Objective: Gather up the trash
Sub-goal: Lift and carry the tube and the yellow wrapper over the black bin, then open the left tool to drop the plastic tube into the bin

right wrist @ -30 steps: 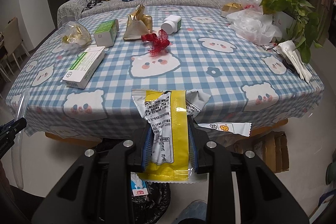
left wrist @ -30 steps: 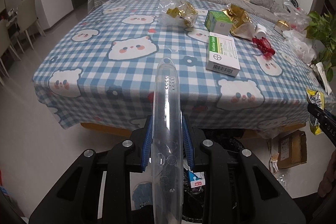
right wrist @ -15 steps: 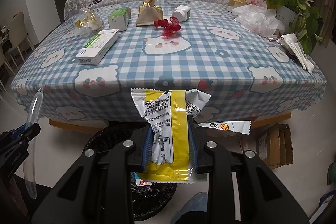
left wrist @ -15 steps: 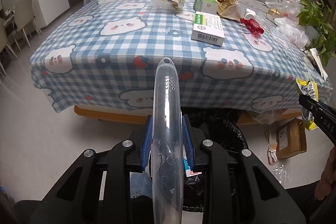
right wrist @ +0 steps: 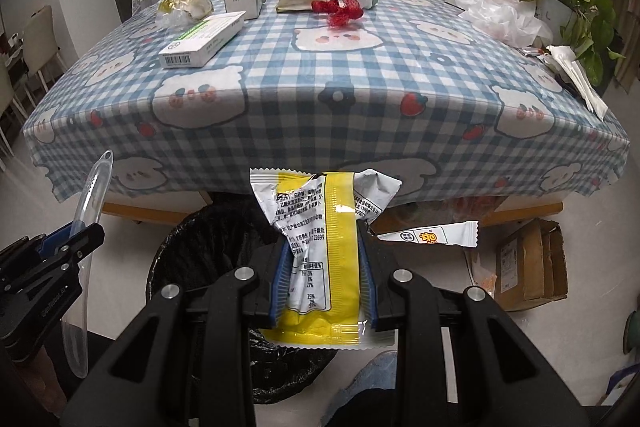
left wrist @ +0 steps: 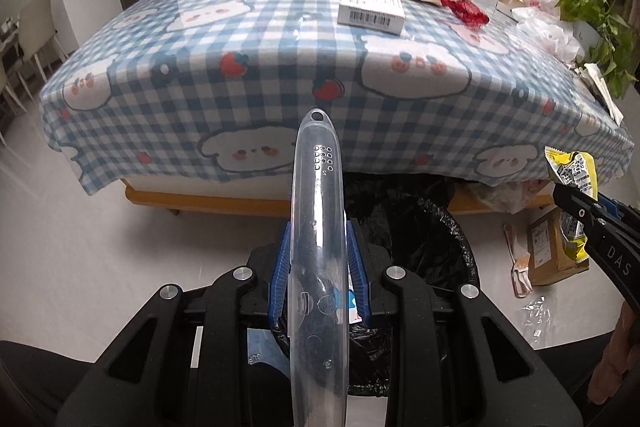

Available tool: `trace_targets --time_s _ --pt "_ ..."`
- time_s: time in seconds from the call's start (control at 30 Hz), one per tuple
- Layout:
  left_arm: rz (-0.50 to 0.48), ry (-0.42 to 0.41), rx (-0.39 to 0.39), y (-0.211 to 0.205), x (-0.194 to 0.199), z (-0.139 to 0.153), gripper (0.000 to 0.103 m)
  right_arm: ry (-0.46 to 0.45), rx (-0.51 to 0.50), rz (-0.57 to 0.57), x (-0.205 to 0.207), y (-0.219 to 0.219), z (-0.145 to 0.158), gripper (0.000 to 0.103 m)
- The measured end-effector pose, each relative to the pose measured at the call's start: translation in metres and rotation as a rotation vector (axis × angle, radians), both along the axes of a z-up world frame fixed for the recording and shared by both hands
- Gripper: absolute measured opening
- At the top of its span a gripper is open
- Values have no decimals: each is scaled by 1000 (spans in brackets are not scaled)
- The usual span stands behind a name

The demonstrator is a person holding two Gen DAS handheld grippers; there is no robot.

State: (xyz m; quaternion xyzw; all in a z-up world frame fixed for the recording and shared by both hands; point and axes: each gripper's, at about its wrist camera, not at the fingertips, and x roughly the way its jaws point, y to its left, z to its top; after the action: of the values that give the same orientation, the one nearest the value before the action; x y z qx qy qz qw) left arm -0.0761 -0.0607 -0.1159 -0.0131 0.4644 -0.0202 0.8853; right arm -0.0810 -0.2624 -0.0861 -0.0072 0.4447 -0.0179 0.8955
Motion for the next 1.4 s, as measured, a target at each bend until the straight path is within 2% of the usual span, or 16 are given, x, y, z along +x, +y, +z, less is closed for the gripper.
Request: trace_targets --time_s 0.5,0.73,1.0,1.07,1.13,1.2,1.4 --pt "-14 44 -7 -30 11 -47 26 86 -10 -18 -7 -11 -55 28" --pt "-57 65 -6 -53 18 -66 27 107 6 -57 -4 -32 -65 28" --pt "-101 43 -11 -70 20 -72 28 111 10 -65 -2 -38 -68 28" --pt "-106 32 -2 -70 20 -71 34 111 12 -65 -2 -37 -68 28" --pt "-104 15 4 -67 19 -68 50 111 12 -62 0 -35 -67 28" --pt "-96 5 0 -61 19 -66 53 110 14 -56 1 -32 -67 28" --pt "-54 7 1 -34 18 -64 75 112 9 -25 7 -14 -68 28"
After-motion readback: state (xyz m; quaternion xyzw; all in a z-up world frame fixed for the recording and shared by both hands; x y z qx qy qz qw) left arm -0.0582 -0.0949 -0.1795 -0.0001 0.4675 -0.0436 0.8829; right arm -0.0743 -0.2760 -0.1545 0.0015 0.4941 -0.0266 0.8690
